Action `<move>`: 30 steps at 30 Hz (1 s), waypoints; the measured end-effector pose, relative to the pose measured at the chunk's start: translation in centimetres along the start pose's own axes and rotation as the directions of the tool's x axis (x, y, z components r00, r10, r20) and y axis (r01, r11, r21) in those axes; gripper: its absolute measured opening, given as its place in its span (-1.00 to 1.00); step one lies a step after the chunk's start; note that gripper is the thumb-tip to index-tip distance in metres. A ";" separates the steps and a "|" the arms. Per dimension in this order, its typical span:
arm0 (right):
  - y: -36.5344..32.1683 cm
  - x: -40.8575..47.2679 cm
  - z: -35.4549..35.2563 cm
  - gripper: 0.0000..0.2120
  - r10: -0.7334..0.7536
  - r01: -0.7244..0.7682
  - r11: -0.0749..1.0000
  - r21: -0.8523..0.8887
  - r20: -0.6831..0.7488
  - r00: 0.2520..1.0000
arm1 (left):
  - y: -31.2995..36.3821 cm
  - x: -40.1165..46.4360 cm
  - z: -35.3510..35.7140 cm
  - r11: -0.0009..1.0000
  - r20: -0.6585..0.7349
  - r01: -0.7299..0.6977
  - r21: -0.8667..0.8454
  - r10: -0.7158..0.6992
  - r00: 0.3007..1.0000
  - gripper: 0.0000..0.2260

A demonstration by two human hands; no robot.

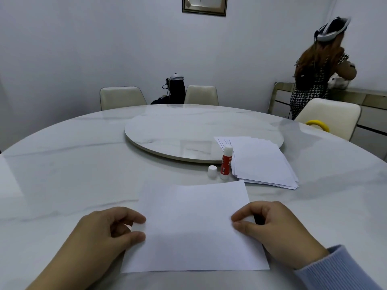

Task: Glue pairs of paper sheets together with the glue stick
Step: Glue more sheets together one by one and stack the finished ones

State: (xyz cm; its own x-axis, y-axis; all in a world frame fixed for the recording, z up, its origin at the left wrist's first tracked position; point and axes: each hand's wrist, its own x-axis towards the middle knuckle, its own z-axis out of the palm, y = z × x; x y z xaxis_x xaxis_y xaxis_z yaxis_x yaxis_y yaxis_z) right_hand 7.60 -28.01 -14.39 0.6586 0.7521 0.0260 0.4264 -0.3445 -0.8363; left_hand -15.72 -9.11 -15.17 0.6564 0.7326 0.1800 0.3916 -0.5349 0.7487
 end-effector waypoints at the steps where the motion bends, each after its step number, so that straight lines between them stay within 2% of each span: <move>1: 0.0 0.0 0.0 -0.81 0.001 -0.001 1.000 0.000 -0.002 1.000 | 0.0 0.0 0.0 1.000 0.004 0.001 0.006 -0.001 1.000 -0.62; 30: 0.0 -0.1 0.0 -0.90 -0.020 0.016 0.995 -0.099 -0.037 0.999 | 0.0 -0.2 -0.2 1.000 0.038 -0.005 0.014 0.004 0.999 -0.64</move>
State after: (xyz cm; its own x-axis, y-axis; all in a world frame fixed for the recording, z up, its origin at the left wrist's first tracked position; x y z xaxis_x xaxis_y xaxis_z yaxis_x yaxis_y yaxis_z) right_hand 7.48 -28.11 -14.37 0.6722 0.7377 0.0629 0.4966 -0.3863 -0.7773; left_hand -15.97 -9.15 -15.05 0.6822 0.7137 0.1587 0.3973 -0.5441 0.7390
